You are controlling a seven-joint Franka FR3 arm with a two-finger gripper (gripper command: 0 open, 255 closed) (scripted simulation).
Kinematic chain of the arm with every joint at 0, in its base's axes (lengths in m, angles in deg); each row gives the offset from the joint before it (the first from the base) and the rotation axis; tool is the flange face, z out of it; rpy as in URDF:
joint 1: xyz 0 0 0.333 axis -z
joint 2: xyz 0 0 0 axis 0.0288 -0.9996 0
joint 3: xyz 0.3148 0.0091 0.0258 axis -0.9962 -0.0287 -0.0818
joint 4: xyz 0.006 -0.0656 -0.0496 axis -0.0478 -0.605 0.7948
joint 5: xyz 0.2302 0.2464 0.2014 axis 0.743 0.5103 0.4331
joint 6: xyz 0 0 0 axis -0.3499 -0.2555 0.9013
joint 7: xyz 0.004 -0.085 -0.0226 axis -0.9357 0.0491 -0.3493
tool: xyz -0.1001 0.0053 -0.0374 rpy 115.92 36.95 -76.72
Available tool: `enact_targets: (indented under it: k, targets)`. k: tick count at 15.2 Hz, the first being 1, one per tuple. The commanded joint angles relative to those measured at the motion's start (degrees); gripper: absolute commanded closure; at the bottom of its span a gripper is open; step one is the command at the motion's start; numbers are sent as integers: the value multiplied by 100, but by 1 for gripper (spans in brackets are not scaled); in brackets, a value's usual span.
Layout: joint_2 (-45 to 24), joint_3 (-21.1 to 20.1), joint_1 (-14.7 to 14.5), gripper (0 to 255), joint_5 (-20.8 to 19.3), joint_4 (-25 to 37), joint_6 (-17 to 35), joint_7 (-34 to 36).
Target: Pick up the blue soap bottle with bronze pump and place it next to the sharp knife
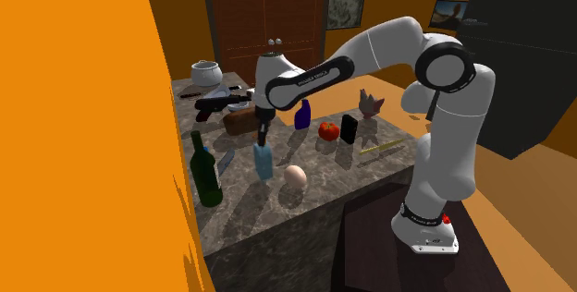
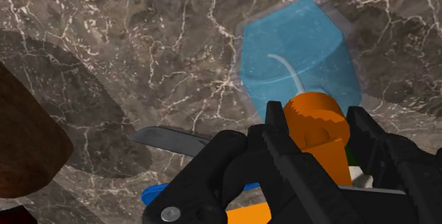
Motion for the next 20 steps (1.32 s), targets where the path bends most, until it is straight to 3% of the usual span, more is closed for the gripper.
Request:
enact_targets:
  k: [1, 20]
  targets:
    - [43, 0, -2, 255, -10, 100, -141, 11]
    - [296, 4, -4, 255, -66, 1265, -1557, 67]
